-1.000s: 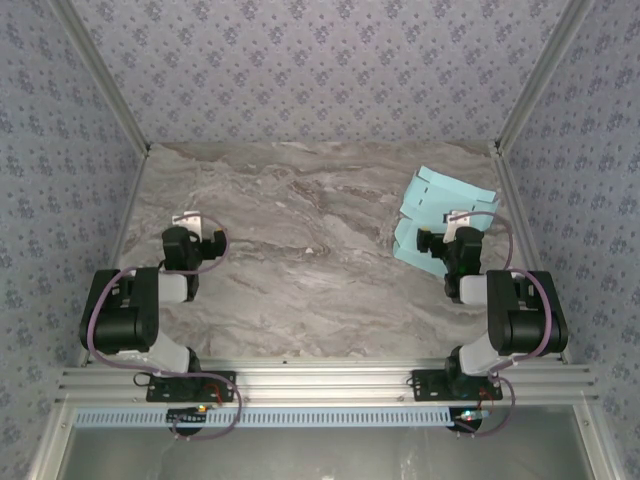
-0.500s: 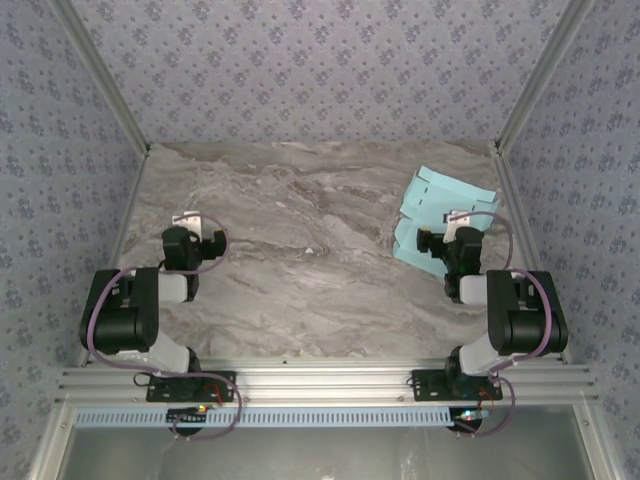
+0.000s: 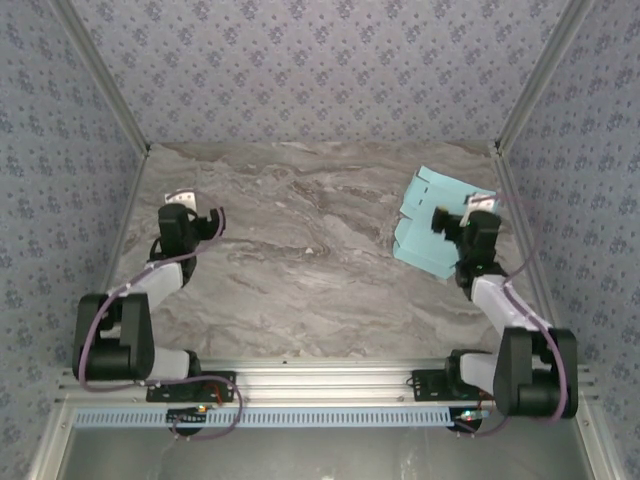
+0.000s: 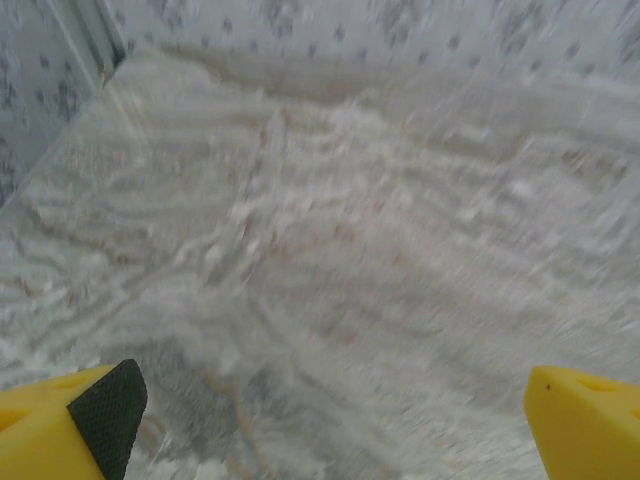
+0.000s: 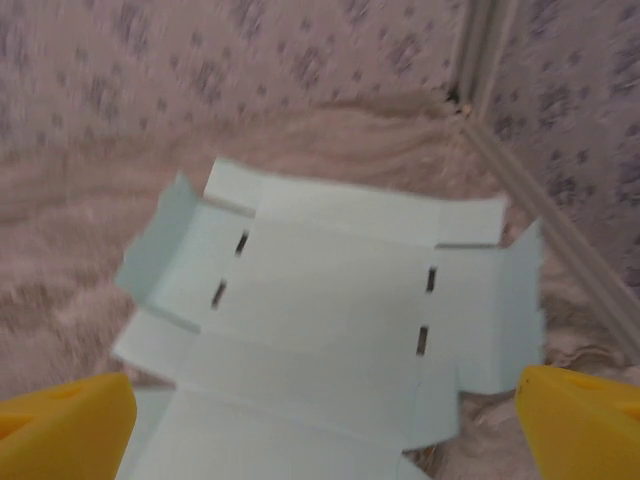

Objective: Fold the paper box

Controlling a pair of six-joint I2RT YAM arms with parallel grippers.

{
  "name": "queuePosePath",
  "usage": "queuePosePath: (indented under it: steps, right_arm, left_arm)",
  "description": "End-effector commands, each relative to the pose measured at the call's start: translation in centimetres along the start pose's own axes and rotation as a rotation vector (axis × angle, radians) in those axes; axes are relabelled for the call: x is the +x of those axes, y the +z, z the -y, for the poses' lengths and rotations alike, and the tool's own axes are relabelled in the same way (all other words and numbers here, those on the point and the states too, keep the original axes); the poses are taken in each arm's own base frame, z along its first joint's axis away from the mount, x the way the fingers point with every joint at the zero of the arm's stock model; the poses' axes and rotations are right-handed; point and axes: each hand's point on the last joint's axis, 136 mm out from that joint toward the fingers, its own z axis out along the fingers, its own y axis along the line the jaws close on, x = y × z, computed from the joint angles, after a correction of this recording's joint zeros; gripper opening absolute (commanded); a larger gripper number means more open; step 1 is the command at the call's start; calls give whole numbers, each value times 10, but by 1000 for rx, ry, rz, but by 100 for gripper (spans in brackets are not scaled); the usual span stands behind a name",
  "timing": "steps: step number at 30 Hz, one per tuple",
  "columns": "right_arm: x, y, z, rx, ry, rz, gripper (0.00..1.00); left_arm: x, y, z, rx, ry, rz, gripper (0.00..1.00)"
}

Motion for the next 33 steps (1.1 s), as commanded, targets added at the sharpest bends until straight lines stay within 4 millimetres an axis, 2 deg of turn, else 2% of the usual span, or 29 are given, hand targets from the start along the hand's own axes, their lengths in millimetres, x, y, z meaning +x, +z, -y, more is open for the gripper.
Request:
queuePosePath:
  steps: [1,5,8,10,12,15,16,18,20,25,33]
  right_arm:
    - [25,-20,48,226,265,-163,100]
    - [34,-11,65,126,497,-281,100]
    - [41,7,73,68,558,-394,96]
    - [50,21,75,25,596,-482,90]
    - [57,30,75,3,615,-546,83]
    - [64,33,73,25,589,-616,79]
    - [68,31,67,24,554,-644,79]
    - [78,30,52,-1,496,-706,78]
    - [90,33,46,-22,487,-758,73]
    - [106,47,48,-9,467,-817,57]
    - [113,68,54,59,376,-835,49]
  left_arm:
    - [-4,-25,12,-4,-103,-40,99]
    - [-21,-52,24,52,-282,-76,99]
    - [-38,-76,37,148,-292,-34,99]
    - [-43,-88,35,148,-303,-16,99]
    - [-36,-92,16,43,-396,-22,99]
    - [-12,-103,-22,-188,-537,-79,99]
    - [-11,-105,-22,-178,-495,-101,99]
    - [-10,-105,-8,-96,-432,-140,99]
    - [-6,-105,-1,-64,-427,-177,99]
    - [3,-101,8,-32,-431,-236,99]
    - [28,-94,24,15,-462,-362,99]
